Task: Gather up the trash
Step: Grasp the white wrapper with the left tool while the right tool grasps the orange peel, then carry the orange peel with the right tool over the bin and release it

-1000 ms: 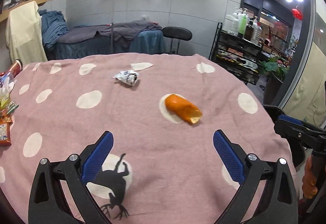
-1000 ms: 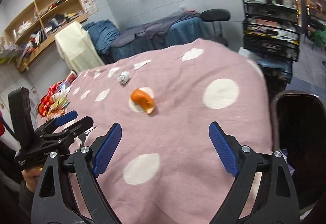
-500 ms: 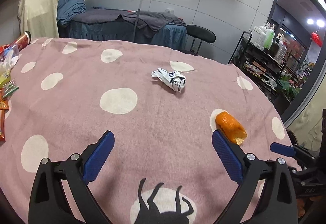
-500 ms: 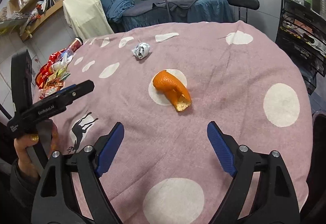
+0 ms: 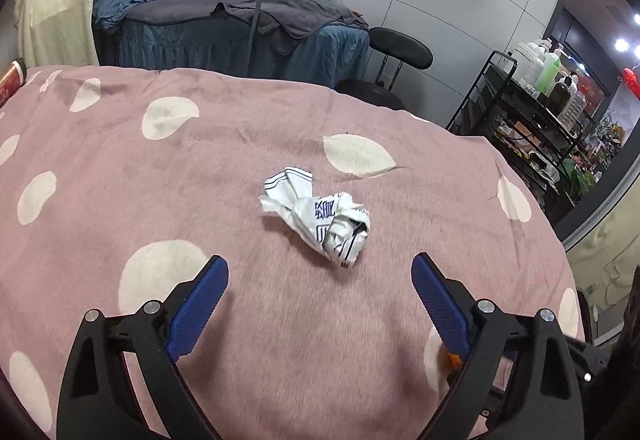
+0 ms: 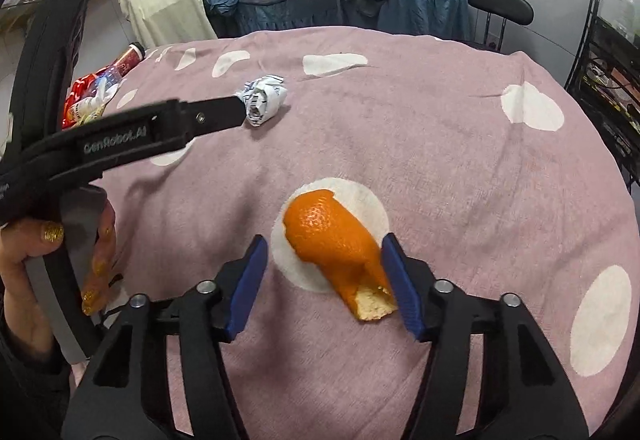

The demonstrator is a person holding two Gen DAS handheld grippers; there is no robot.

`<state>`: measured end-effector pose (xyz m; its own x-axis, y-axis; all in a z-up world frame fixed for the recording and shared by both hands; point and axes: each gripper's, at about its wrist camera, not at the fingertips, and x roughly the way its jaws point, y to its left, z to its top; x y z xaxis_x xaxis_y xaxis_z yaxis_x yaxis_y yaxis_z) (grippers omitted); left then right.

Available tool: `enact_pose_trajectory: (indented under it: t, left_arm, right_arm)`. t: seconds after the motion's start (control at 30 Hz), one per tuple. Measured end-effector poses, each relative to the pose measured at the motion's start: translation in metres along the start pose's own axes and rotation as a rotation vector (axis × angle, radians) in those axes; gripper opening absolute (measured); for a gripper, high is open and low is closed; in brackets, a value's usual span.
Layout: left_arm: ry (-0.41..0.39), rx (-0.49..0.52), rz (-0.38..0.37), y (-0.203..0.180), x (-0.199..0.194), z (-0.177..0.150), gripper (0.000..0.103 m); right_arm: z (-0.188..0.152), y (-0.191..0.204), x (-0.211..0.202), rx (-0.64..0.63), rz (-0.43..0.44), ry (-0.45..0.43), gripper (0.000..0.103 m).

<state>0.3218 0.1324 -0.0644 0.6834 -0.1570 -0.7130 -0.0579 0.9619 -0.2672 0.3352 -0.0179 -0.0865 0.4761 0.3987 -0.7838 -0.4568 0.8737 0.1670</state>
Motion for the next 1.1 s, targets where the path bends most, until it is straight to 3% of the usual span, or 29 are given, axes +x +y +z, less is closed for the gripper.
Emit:
enact_pose_trajectory:
  t: [0.13, 0.2, 0.27, 0.57, 0.73, 1.1]
  left_arm:
    - [0.018, -0.015, 0.031, -0.004, 0.021, 0.012, 0.077]
    - [0.037, -0.024, 0.044, -0.003, 0.028, 0.013, 0.051]
    - [0.027, -0.038, 0.025, -0.001, 0.027, 0.01, 0.041]
    - [-0.062, -0.032, -0.041, -0.01, -0.031, -0.01, 0.039]
    - [-0.125, 0.035, -0.022, -0.028, -0.068, -0.029, 0.039]
    - [-0.182, 0.089, -0.036, -0.053, -0.116, -0.066, 0.039]
  right_arm:
    - [0.001, -0.012, 0.0, 0.057, 0.059, -0.02, 0.025]
    - [0.001, -0.015, 0.0, 0.075, 0.072, -0.033, 0.02]
    - [0.001, -0.017, -0.003, 0.09, 0.076, -0.05, 0.018]
    - [-0.001, -0.022, -0.022, 0.142, 0.112, -0.108, 0.017]
    - [-0.01, -0.024, -0.045, 0.151, 0.131, -0.141, 0.017]
    - [-0.052, -0.023, -0.112, 0.133, 0.116, -0.25, 0.017]
